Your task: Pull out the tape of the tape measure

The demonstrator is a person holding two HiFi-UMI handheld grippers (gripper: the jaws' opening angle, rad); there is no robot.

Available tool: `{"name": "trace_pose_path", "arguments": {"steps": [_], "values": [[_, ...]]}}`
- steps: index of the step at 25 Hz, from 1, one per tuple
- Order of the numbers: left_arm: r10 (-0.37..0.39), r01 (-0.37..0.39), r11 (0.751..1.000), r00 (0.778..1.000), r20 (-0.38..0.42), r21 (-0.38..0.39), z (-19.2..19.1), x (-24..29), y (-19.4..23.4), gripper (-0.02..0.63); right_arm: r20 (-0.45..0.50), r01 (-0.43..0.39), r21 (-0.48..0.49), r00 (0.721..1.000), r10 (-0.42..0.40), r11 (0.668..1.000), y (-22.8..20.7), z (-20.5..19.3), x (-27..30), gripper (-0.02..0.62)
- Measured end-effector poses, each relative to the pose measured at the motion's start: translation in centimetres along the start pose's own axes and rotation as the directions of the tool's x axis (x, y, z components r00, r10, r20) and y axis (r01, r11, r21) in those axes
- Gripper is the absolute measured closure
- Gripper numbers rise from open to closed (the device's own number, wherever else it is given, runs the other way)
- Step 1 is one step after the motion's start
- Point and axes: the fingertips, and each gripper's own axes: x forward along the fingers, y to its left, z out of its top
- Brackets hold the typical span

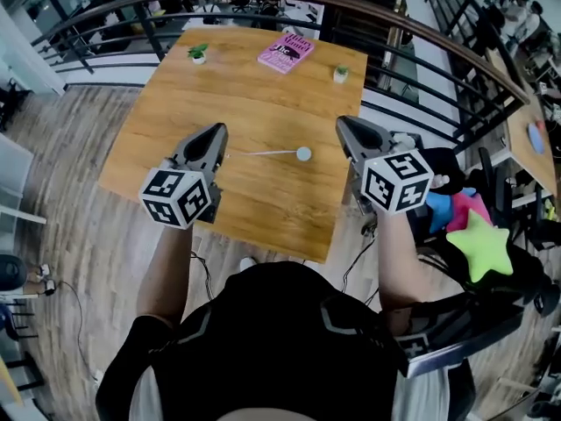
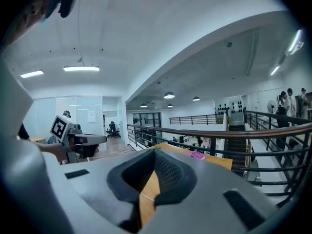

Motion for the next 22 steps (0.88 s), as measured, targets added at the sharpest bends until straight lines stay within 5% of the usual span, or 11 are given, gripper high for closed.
{"name": "trace_pose_path", "arguments": {"steps": [5,22], "values": [[0.067,-0.069,0.995,0.997,0.027,0.078,1.1,0.6,0.5,0.577,-0.011,-0.010,0.017,1.000,0.011,1.000,-0.4,-0.4,0.3,0.588],[0.202,-0.213,0.969,0.975,0.096,0.126,2.6,-1.1,1.7,0.575,-0.002,0.019,-0.029,1.000,-0.019,0.999,-0.6,0.1,0.9,0.589]]}}
